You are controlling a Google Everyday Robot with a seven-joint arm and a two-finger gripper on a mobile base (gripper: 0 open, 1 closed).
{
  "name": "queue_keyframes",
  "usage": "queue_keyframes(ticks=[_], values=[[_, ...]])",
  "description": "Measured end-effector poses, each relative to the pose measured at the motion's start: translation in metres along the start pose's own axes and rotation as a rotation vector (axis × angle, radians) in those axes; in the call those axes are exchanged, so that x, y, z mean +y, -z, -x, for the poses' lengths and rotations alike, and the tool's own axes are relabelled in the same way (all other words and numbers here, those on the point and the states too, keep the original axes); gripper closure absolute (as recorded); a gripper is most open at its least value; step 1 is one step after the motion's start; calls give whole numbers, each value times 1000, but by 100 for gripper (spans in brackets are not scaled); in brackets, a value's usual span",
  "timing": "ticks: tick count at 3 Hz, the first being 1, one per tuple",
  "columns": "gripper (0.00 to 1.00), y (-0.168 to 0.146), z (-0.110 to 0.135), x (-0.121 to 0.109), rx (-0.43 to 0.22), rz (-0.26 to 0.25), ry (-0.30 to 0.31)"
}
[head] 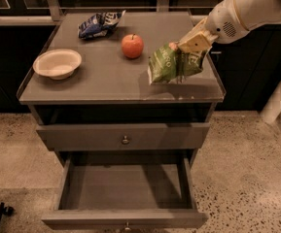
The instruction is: Pick green jalapeno chip bag from middle drawer and place on counter
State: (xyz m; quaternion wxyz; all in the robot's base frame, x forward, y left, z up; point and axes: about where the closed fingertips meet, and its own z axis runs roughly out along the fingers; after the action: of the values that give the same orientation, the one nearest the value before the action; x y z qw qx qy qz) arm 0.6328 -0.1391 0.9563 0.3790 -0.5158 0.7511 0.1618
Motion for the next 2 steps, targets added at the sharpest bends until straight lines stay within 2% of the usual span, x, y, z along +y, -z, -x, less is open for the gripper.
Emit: queue_keyframes(ticks=[2], values=[[13, 0, 0, 0, 0, 0, 0]])
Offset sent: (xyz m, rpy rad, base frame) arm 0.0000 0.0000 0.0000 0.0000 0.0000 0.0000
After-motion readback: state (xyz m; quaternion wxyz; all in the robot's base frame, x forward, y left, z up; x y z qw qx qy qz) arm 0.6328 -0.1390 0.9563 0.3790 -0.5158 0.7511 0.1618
